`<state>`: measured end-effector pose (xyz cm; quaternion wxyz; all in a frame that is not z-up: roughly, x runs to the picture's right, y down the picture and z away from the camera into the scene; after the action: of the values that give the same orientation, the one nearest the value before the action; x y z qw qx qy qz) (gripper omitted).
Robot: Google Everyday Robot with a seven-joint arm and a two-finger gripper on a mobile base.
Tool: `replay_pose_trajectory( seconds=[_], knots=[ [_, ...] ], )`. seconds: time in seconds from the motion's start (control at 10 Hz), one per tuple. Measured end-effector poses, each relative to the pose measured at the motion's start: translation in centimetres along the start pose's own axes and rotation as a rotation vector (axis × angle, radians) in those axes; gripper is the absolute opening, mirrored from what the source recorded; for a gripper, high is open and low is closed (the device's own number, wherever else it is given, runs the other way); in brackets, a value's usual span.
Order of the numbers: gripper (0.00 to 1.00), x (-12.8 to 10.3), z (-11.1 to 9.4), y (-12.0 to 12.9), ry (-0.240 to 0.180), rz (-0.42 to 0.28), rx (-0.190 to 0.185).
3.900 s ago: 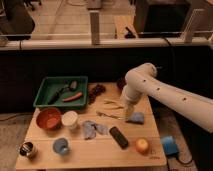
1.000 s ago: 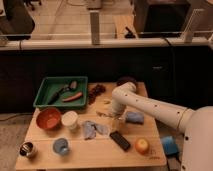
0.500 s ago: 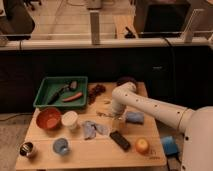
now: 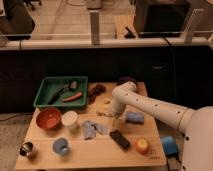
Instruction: Place fork in paper cup
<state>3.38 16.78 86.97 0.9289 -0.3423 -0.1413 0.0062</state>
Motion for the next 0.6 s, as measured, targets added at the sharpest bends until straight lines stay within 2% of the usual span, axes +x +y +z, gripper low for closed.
replay_pose_trajectory(
  seconds=[0.1,0.2,0.5,0.6],
  knots=[
    [0.53,-0.6,-1.0,-0.6,-0.018,-0.004,0.008],
    [0.5,-1.0,-2.1,-0.7,-0.029,-0.005,0.008],
    [0.58,-1.1,-3.1,-0.7,-0.065,-0.001,0.016],
    [0.64,-1.1,-3.0,-0.6,-0.067,0.0,0.014]
  ],
)
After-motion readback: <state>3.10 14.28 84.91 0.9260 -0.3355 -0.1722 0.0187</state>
